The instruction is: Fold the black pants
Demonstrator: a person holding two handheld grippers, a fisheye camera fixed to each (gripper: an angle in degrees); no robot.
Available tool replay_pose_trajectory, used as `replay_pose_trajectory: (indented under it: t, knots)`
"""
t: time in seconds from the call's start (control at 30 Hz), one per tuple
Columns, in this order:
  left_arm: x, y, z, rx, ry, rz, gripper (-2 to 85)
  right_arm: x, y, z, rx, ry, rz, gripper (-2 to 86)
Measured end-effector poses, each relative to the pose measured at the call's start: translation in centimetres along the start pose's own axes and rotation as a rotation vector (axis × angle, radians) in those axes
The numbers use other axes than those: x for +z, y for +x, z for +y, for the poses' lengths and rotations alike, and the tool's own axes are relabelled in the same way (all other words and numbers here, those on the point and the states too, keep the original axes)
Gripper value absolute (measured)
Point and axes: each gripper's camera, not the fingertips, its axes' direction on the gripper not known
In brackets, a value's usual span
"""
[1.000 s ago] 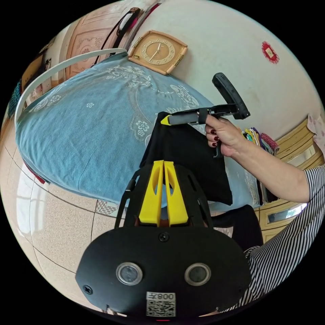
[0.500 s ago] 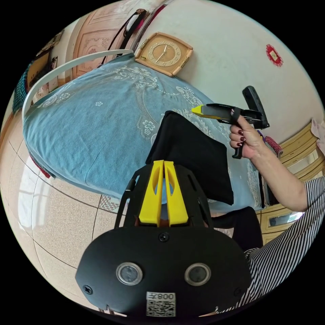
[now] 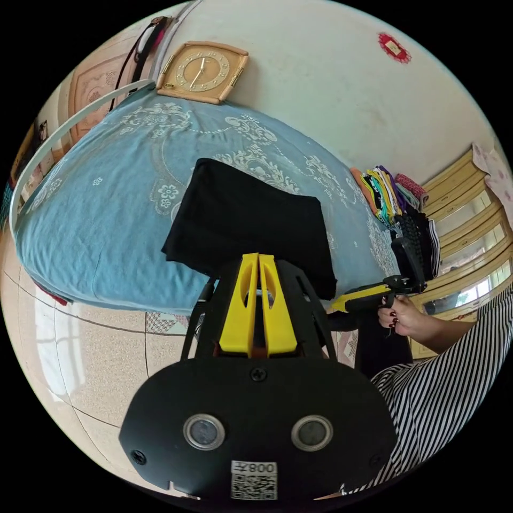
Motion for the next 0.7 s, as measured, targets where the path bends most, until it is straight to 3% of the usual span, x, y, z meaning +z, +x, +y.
replay_pose_trajectory:
  t: [0.13,0.23,0.37,0.5,0.7]
  knots:
    - [1.6,2.8,-1.3,0.093,-0.071,0.110,1.0,-3.3,1.1,1.7,0.016,0.098,0.006,0.3]
    - [4.1,5.2,-1.5,0.123,-0.224,0.163,2.5,-6.5,3.5,2.3,0.088,0.209,0.002,0.5]
    - [8.4,6.1,-1.6,0.010,-0.415,0.244,5.4,-10.2,7.8,2.0,0.186,0.293,-0.053,2.0]
    - [10.6,4.8,-2.1,-0.171,-0.378,0.374,4.4,-12.5,10.3,1.0,0.227,0.315,-0.037,4.3]
    - [10.7,4.8,-2.3,-0.183,-0.342,0.412,2.3,-15.2,13.7,-1.0,0.292,0.363,-0.106,5.7]
